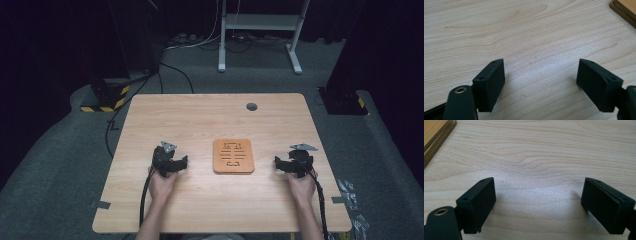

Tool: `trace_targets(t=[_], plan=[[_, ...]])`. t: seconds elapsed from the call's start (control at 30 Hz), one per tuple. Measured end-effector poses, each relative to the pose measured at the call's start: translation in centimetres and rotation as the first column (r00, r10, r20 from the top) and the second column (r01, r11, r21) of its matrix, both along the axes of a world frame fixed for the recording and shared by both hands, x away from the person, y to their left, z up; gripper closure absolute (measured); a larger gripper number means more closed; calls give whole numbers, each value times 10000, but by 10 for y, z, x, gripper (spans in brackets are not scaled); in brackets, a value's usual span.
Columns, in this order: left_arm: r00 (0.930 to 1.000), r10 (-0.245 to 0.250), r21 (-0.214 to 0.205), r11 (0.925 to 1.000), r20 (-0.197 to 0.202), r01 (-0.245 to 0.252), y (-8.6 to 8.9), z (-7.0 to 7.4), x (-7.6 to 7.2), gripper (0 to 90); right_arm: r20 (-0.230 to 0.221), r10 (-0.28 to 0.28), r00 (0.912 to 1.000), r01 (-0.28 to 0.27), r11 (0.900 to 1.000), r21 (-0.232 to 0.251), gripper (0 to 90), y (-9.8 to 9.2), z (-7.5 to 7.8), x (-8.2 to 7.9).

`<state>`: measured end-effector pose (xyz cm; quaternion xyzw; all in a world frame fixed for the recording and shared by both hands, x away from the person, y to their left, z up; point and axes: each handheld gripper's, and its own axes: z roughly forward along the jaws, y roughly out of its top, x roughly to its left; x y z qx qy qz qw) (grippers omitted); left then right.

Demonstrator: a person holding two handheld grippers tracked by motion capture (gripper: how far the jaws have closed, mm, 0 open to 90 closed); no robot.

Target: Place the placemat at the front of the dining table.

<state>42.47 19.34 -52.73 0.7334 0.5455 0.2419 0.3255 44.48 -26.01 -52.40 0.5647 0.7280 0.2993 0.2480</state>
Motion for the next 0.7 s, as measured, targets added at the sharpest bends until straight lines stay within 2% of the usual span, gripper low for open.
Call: trace_targets(t=[0.1,0.13,0.27,0.47,0.53,0.63,0.67,0.7], plan=[[10000,2,-2,10000,-1,-2,0,0,0,227,-193,109,9998,-108,9999,64,136,0,2,-1],[10000,2,-2,10000,0,-2,0,0,0,228,-5,-2,10000,2,10000,31,142,1,1,-1],[10000,5,-6,10000,4,-5,0,0,0,227,12,68,10000,-68,10000,-21,145,1,1,-1],[10000,2,-2,10000,0,-2,0,0,0,227,13,-35,10000,35,9996,283,148,0,1,-4],[10000,1,-3,10000,1,-1,0,0,0,227,236,12,9997,-18,9997,233,155,-1,1,-5],[10000,2,-3,10000,1,-2,0,0,0,227,331,12,9995,-21,9997,257,163,-1,1,-7],[10000,12,-6,10000,2,-12,0,0,0,227,190,23,9998,-28,9996,276,164,0,3,-8],[10000,19,-10,10000,3,-19,0,0,0,228,350,-6,9994,-2,9998,206,164,1,2,-8]])
